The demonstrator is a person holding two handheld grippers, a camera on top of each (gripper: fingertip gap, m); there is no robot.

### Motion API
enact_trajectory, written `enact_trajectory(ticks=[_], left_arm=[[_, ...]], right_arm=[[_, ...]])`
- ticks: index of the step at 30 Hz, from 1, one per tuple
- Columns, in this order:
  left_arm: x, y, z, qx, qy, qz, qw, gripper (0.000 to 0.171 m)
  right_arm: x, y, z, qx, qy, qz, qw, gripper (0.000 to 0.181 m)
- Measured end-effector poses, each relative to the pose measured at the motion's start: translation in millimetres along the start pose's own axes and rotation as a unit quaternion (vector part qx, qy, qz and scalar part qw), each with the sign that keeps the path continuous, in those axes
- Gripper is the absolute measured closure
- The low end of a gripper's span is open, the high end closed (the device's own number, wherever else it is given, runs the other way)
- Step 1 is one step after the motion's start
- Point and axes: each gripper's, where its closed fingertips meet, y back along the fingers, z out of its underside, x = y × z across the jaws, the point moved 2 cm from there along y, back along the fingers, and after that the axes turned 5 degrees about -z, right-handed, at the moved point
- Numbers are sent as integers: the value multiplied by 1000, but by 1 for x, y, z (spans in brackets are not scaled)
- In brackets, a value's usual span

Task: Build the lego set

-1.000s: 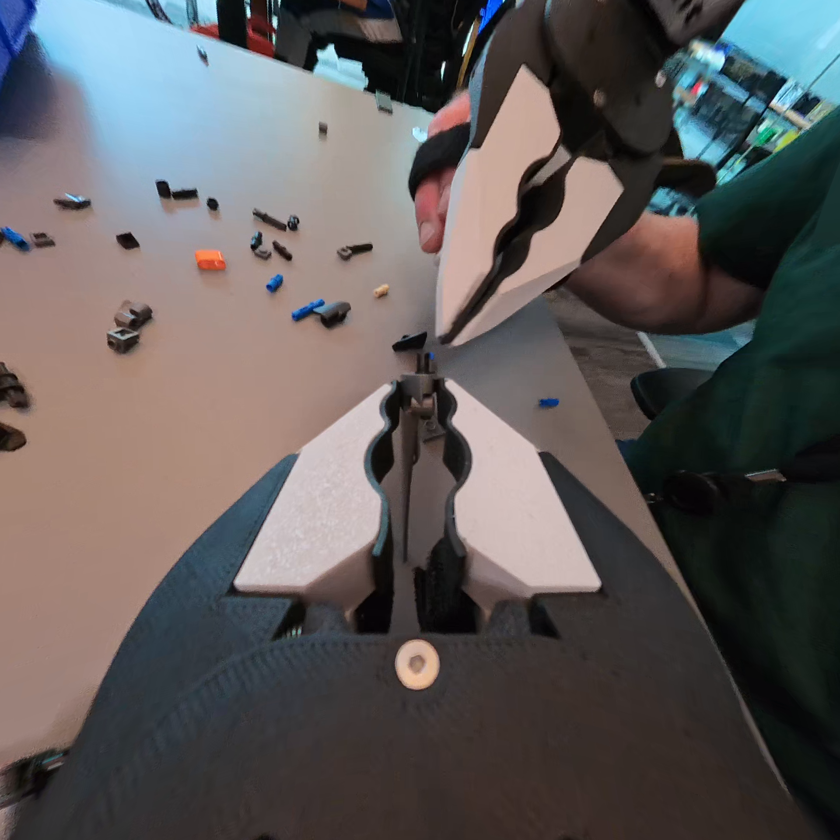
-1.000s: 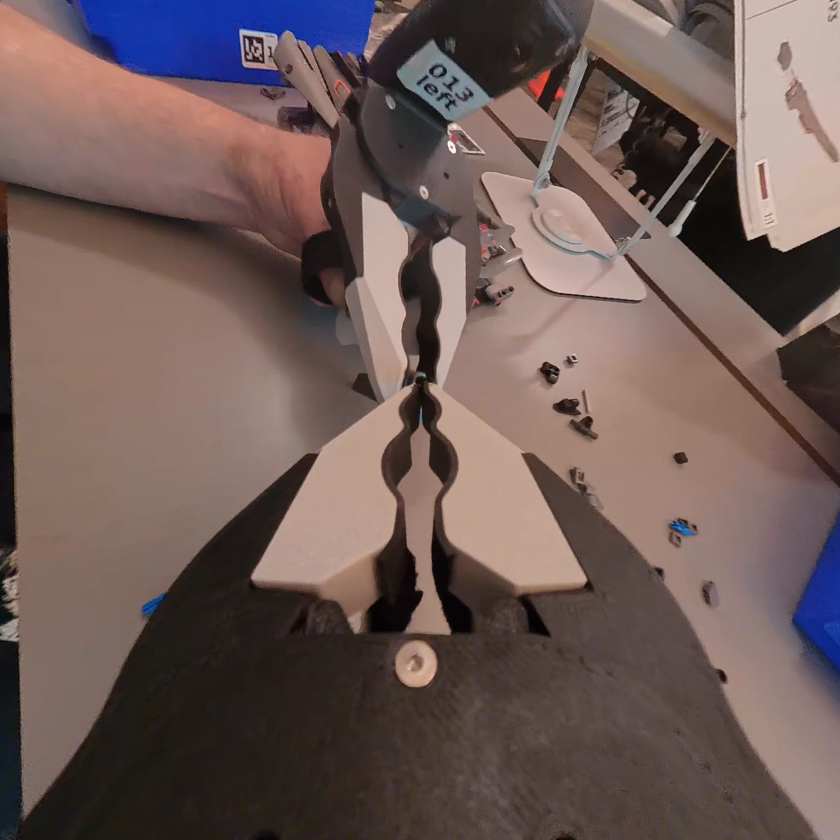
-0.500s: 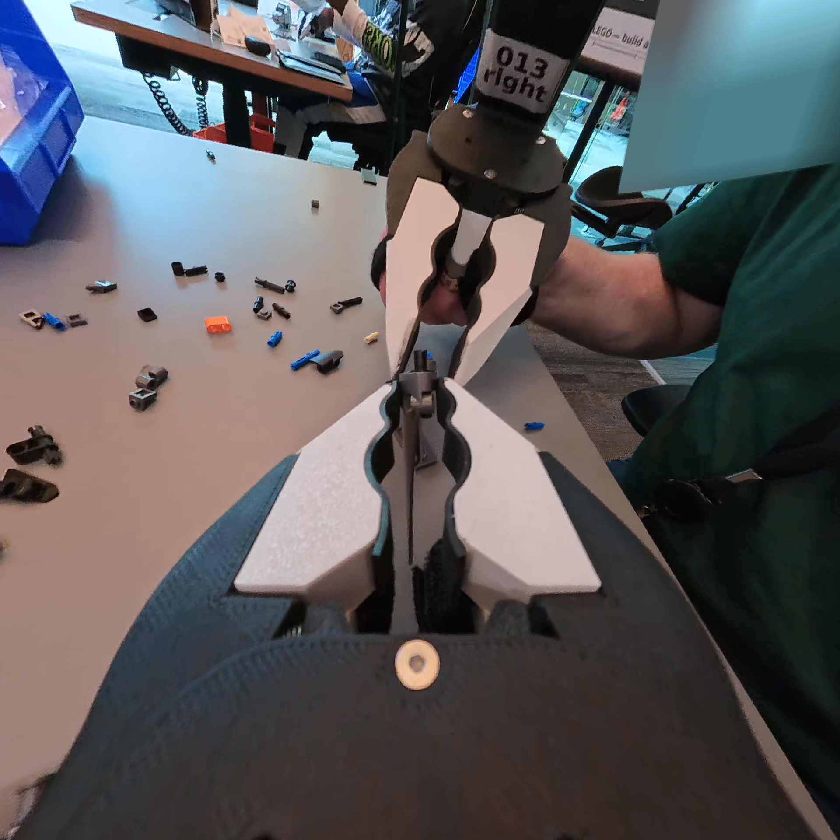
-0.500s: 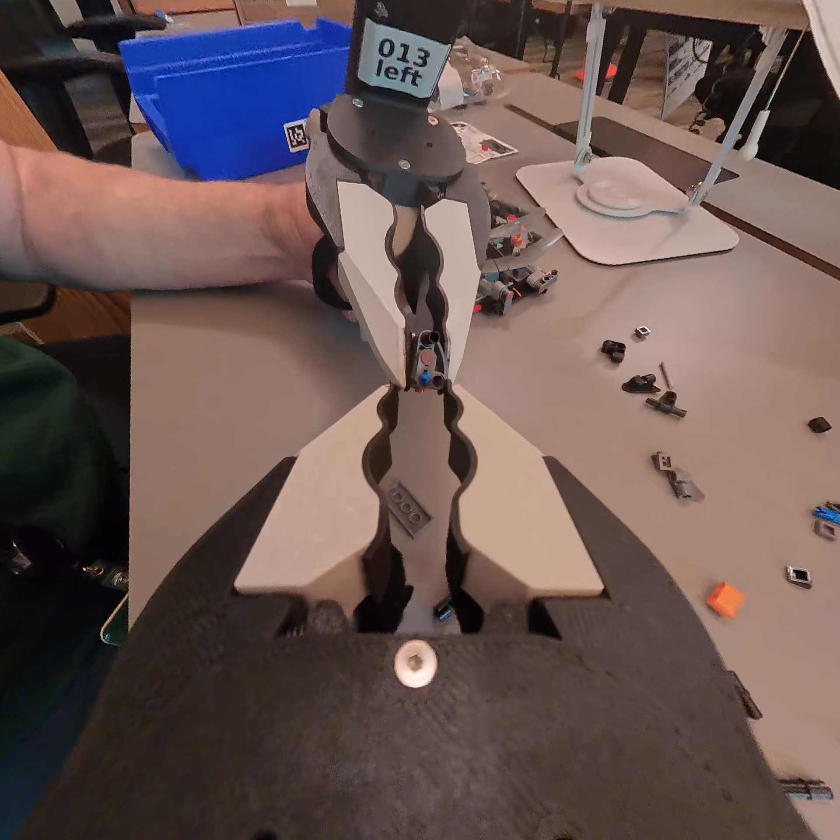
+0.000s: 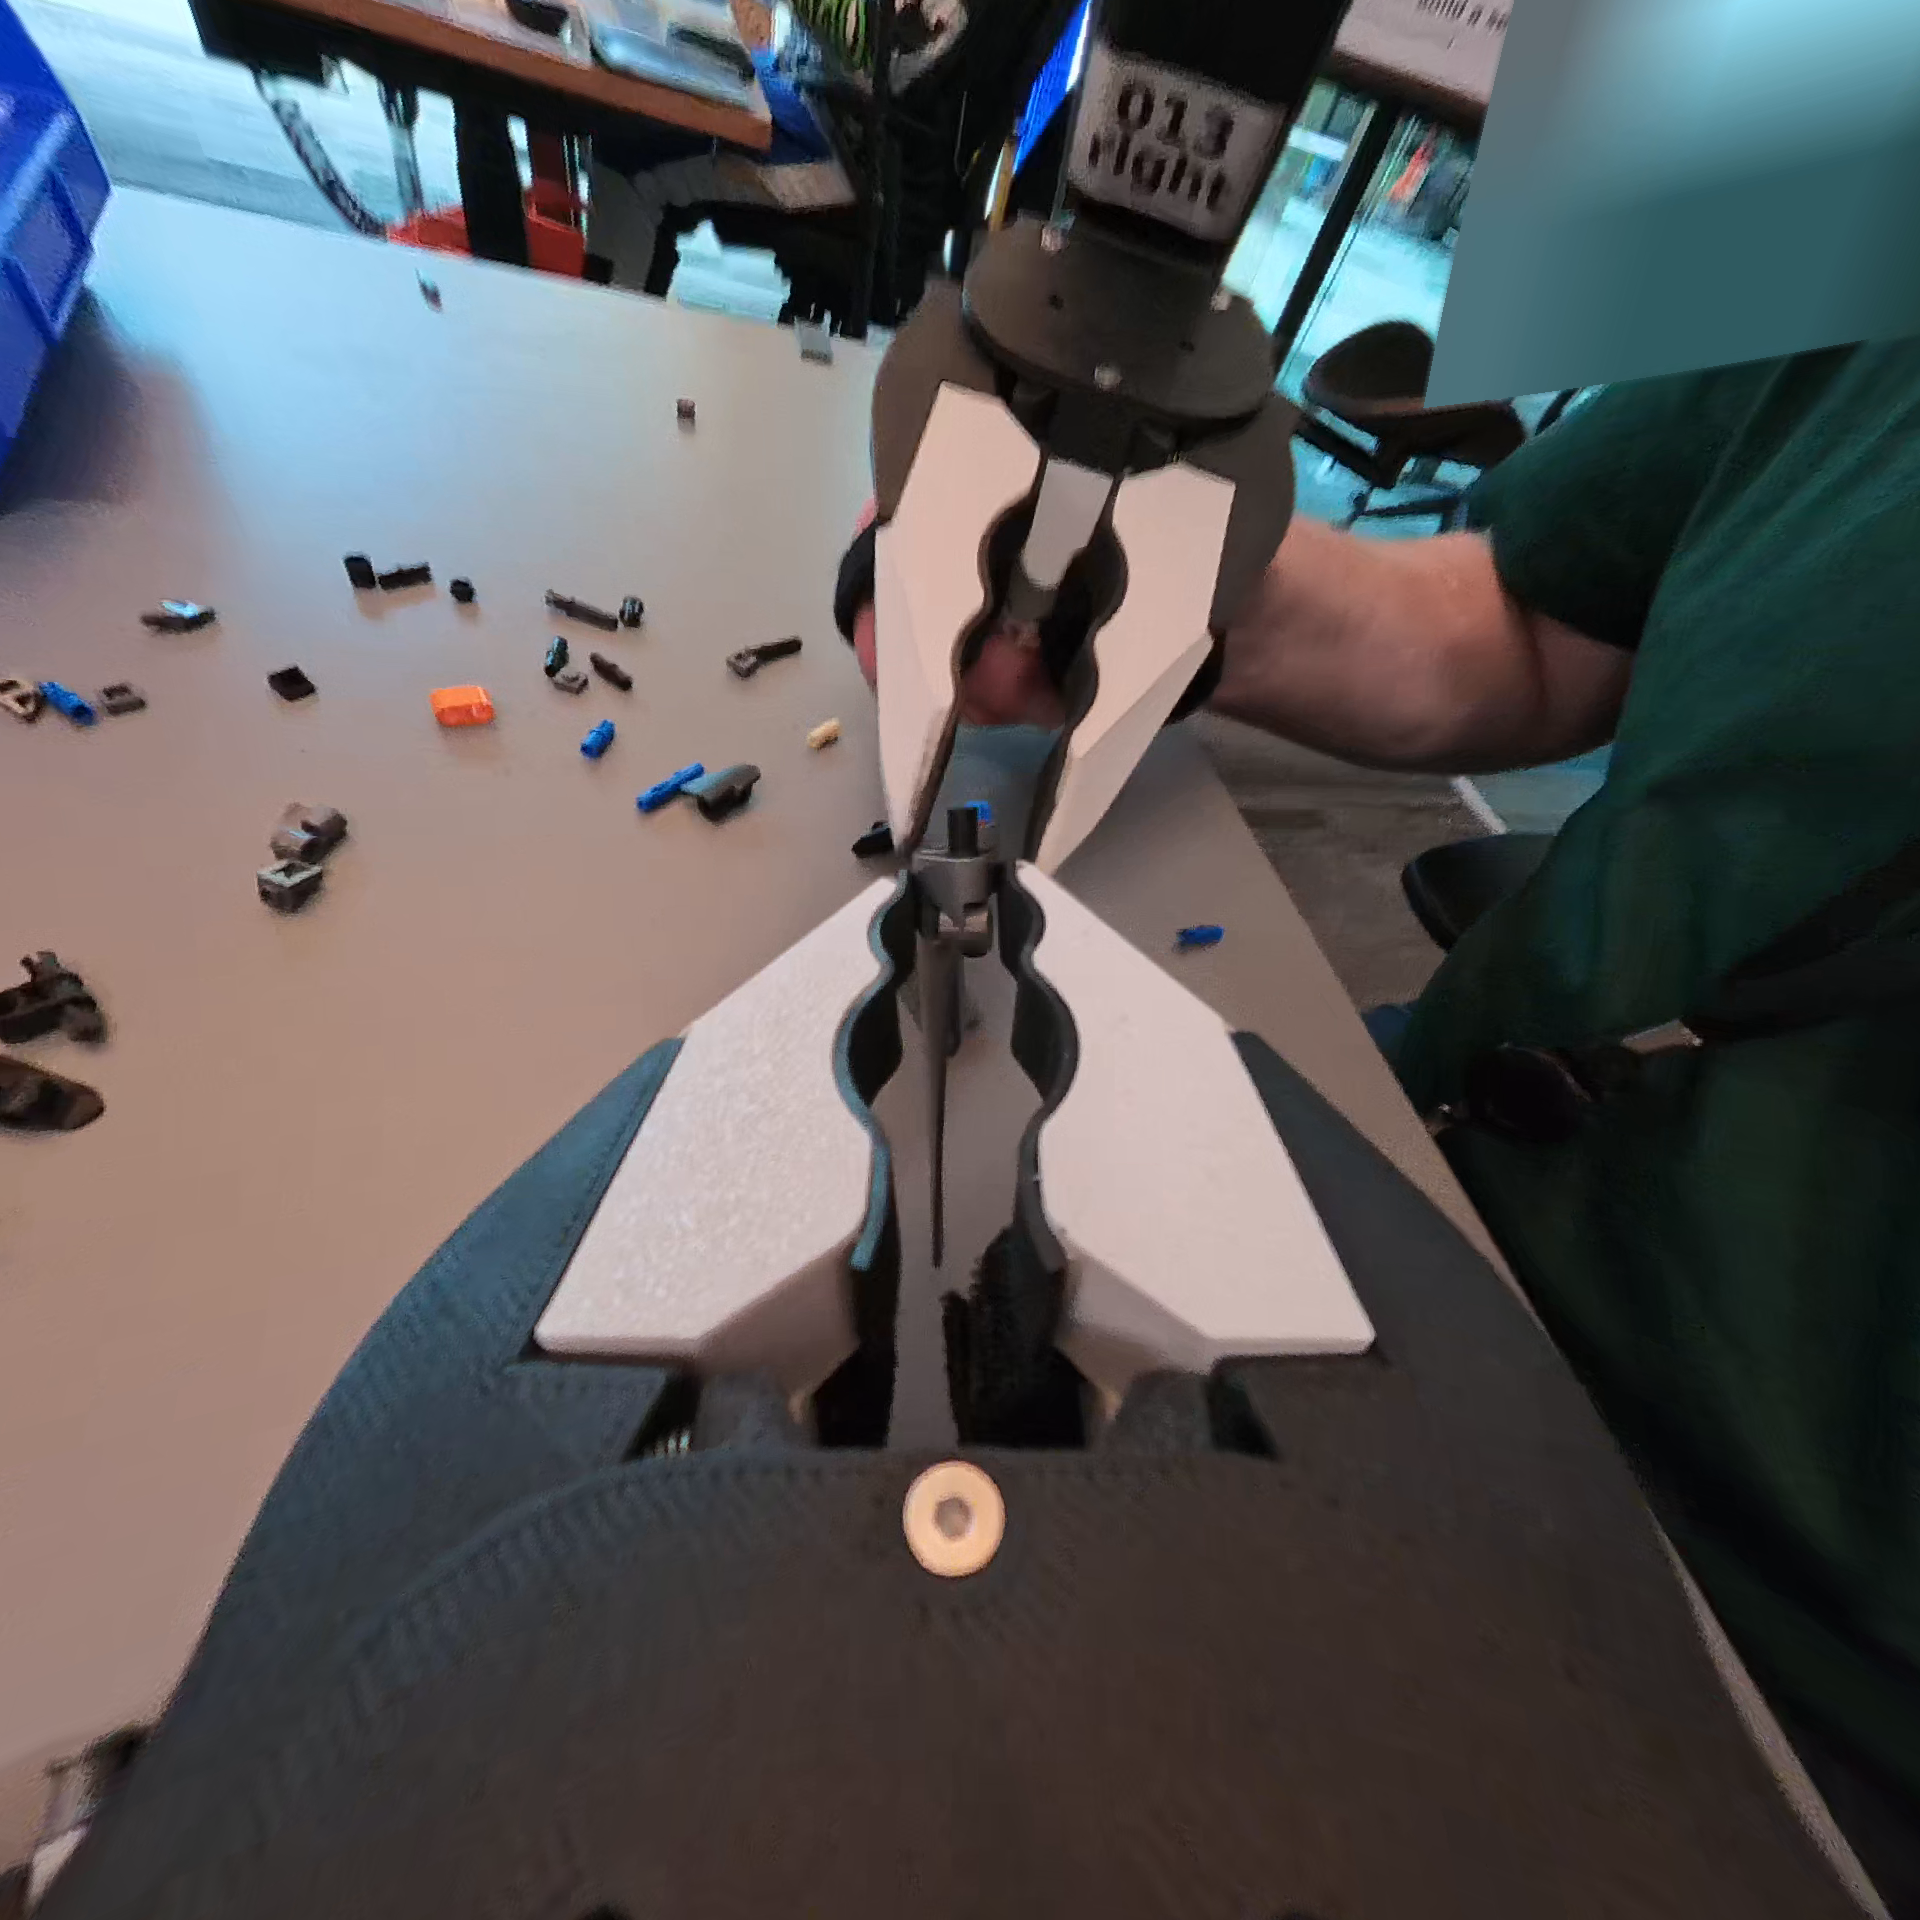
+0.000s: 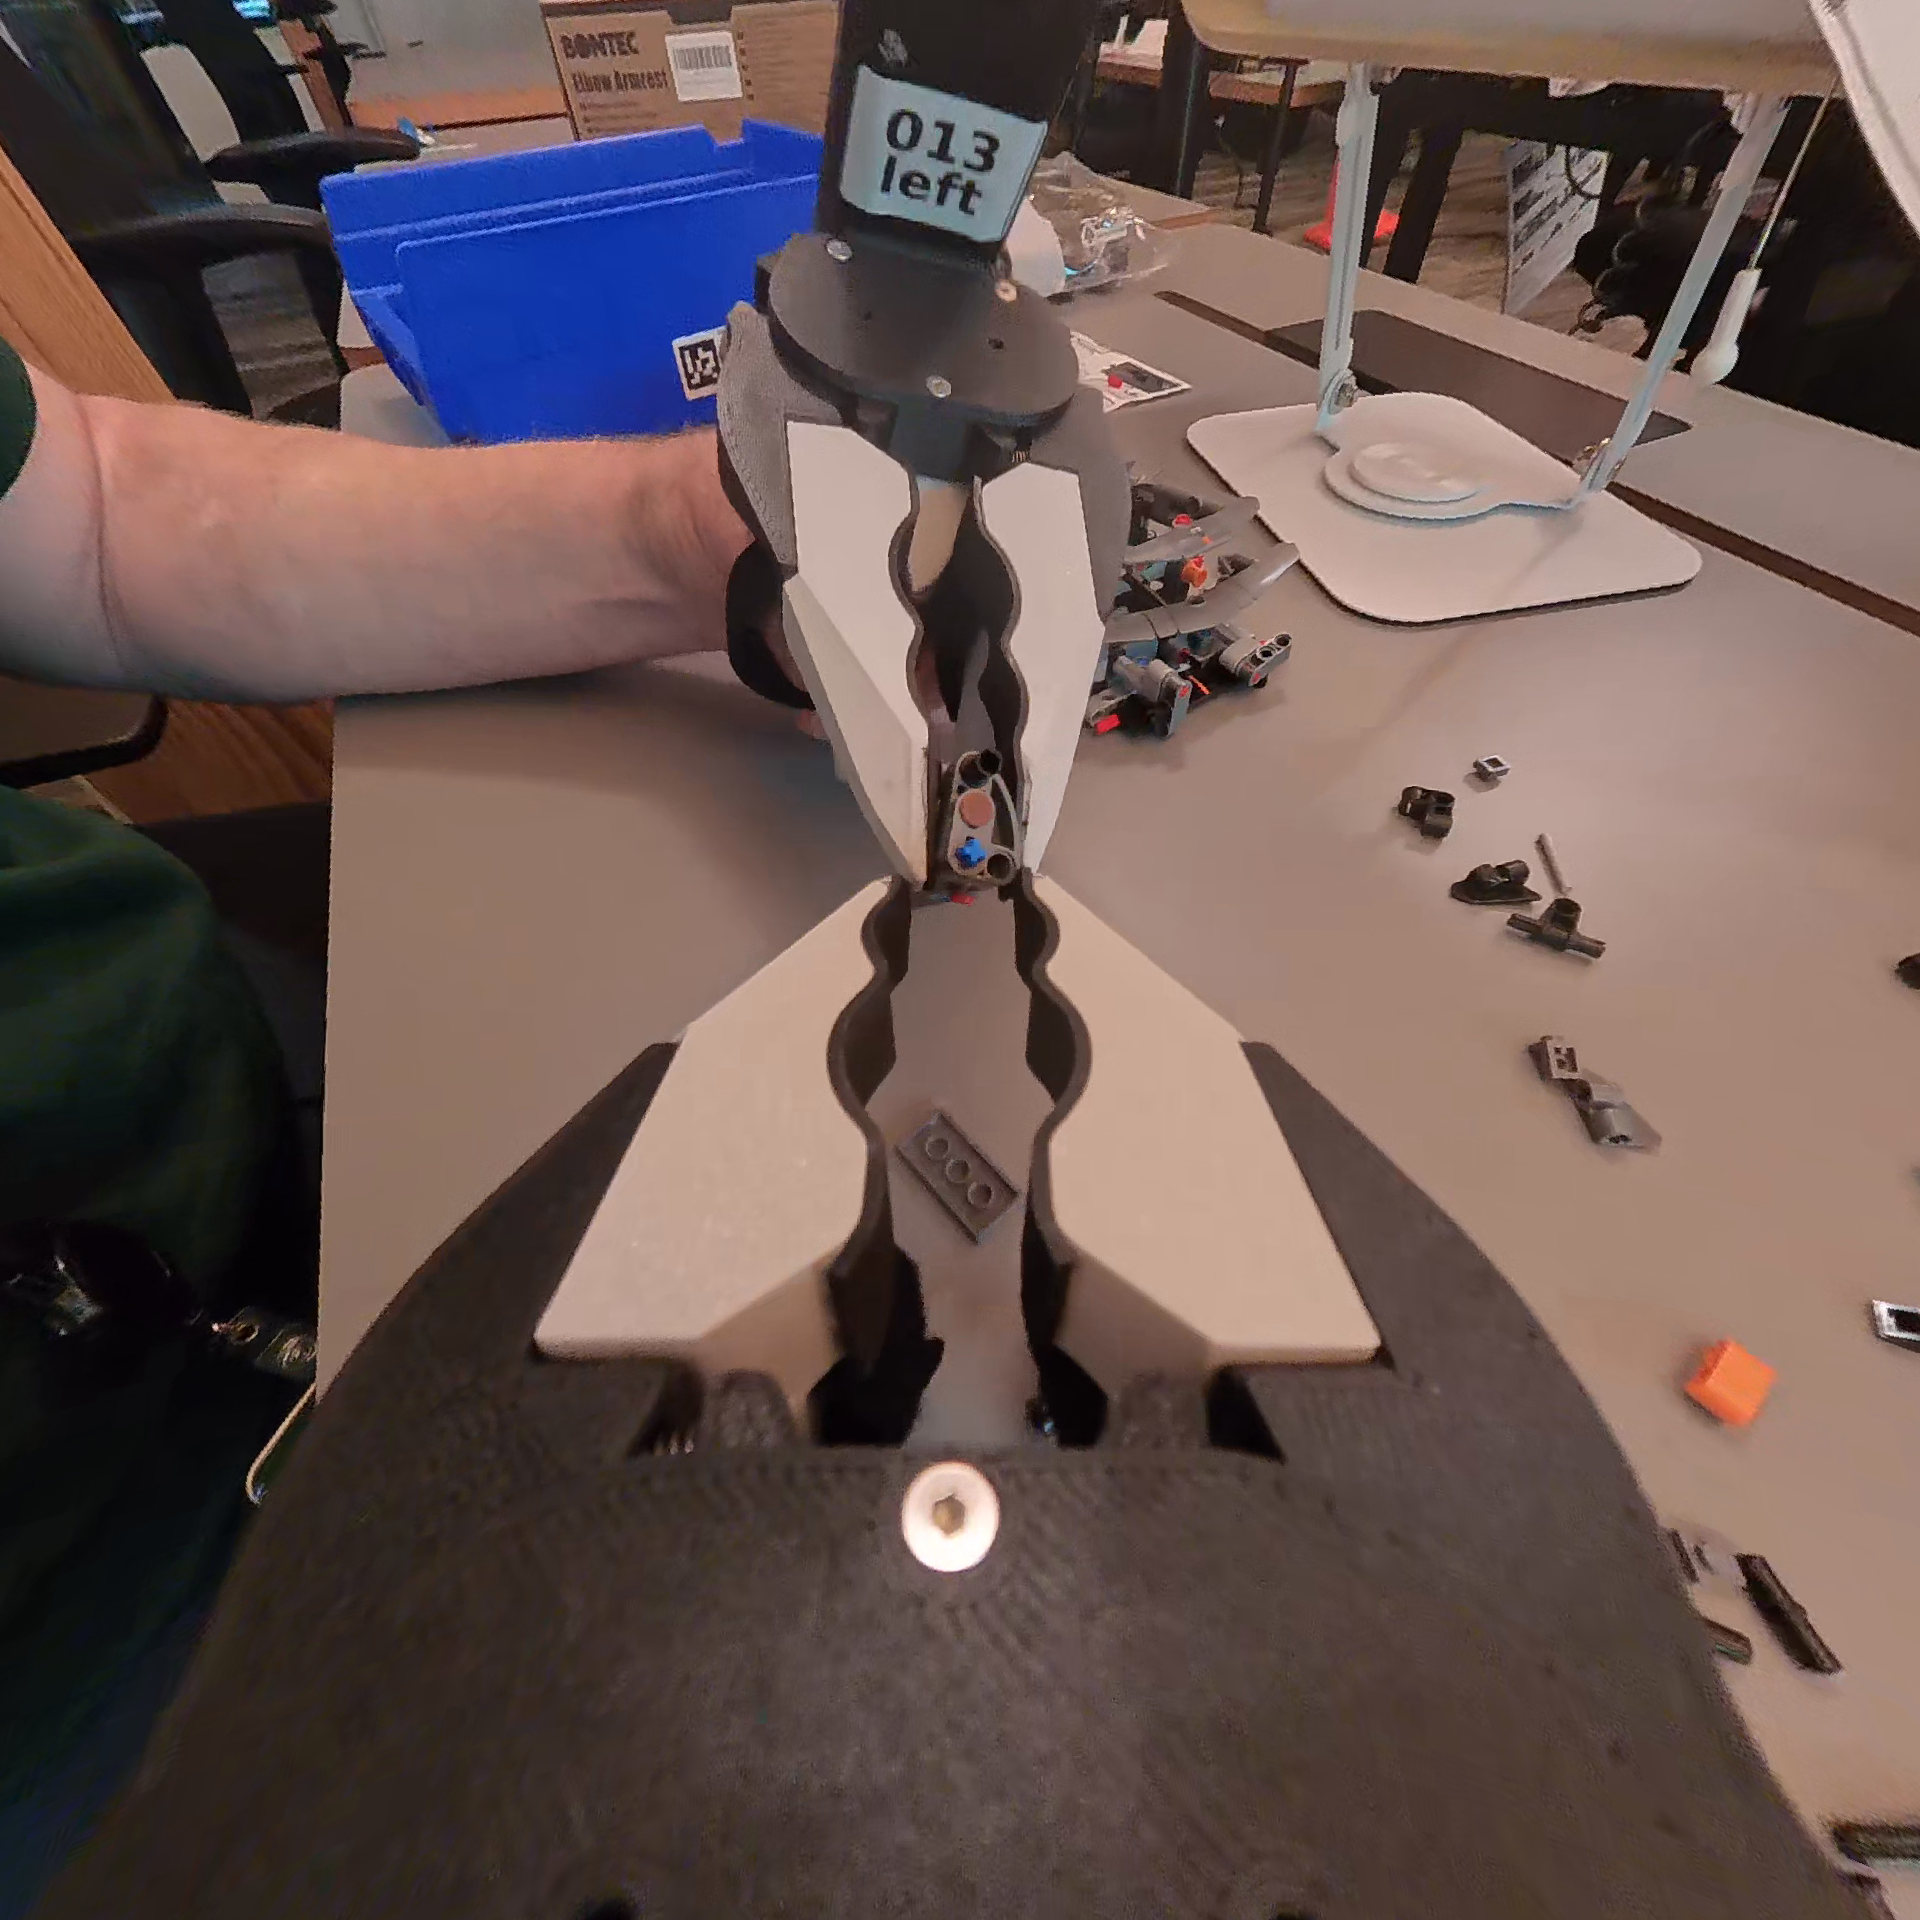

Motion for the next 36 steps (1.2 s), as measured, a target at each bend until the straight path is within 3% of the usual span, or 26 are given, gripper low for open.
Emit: enact_trajectory(ticks=[6,11,17,23,28,36], left_arm=[[-10,6,10,-50,-8,-41,998,158],[-15,2,19,-81,-14,-65,994,158],[-21,0,26,-103,-16,-85,991,158],[-24,-1,30,-106,-7,-83,991,158],[-24,-6,35,-116,-1,-74,991,158],[-24,-8,41,-132,-4,-72,989,158]], right_arm=[[40,41,0,-21,-6,75,997,157],[94,86,22,-112,-5,177,978,159],[141,101,53,-191,-36,203,960,161],[148,123,70,-215,-62,174,959,164],[133,111,81,-253,-6,134,958,171],[136,99,94,-261,-11,87,961,171]])
